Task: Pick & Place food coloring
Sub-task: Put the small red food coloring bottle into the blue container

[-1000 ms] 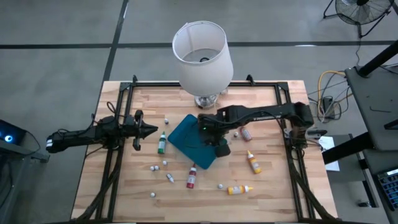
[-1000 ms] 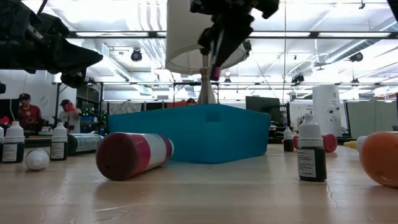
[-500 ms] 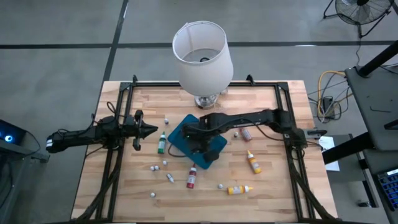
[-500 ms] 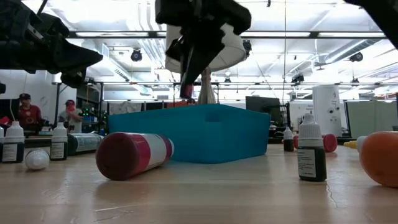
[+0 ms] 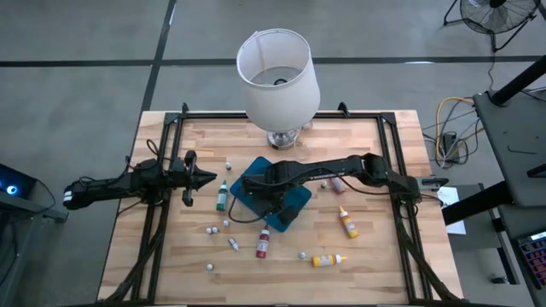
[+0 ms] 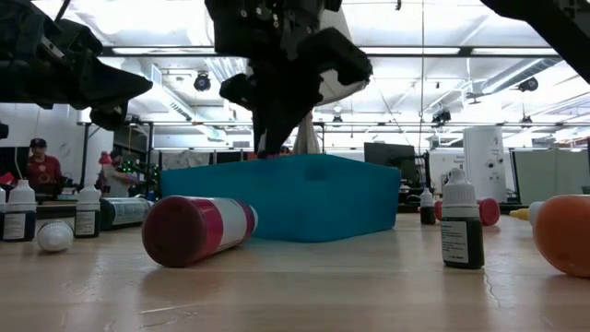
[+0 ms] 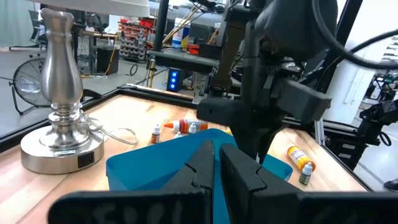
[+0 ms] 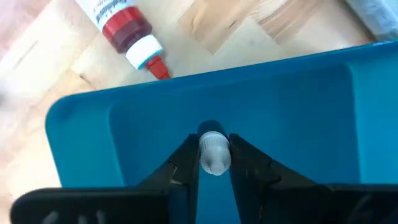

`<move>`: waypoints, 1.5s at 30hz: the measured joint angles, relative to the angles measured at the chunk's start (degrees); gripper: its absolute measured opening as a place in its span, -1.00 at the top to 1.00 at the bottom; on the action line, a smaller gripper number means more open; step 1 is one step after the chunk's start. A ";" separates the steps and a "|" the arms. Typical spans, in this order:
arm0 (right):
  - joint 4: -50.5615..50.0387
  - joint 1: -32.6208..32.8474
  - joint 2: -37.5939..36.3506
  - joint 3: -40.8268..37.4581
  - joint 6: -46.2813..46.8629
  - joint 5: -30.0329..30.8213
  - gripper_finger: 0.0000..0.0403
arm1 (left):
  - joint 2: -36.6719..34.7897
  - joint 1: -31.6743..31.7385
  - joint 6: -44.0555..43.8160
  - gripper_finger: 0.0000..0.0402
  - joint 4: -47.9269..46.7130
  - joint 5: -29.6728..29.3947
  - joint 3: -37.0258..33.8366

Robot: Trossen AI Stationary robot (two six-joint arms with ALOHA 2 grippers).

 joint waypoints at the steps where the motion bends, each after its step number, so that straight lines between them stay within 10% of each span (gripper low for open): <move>1: -0.07 0.02 0.21 -0.04 -0.36 0.01 0.71 | 0.00 0.01 -0.02 1.00 0.00 -0.01 0.00; 45: 4.05 0.00 4.59 -3.87 -1.00 0.27 0.68 | 0.00 0.00 -0.01 1.00 0.00 -0.01 0.00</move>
